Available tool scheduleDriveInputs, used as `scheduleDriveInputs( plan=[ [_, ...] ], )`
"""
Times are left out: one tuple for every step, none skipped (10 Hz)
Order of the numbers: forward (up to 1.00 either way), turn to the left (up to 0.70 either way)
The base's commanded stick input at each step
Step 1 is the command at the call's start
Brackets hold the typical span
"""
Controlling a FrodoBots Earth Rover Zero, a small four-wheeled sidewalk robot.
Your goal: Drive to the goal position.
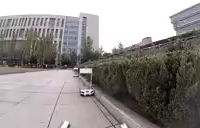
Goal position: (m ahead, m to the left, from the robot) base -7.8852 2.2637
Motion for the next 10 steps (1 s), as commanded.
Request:
scheduleDriveInputs(
  plan=[
    [0.00, 0.00],
    [0.04, 0.00],
    [0.04, 0.00],
    [0.02, 0.00],
    [0.02, 0.00],
    [0.00, 0.00],
    [0.00, 0.00],
    [0.00, 0.00],
    [0.00, 0.00],
    [0.00, 0.00]
  ],
)
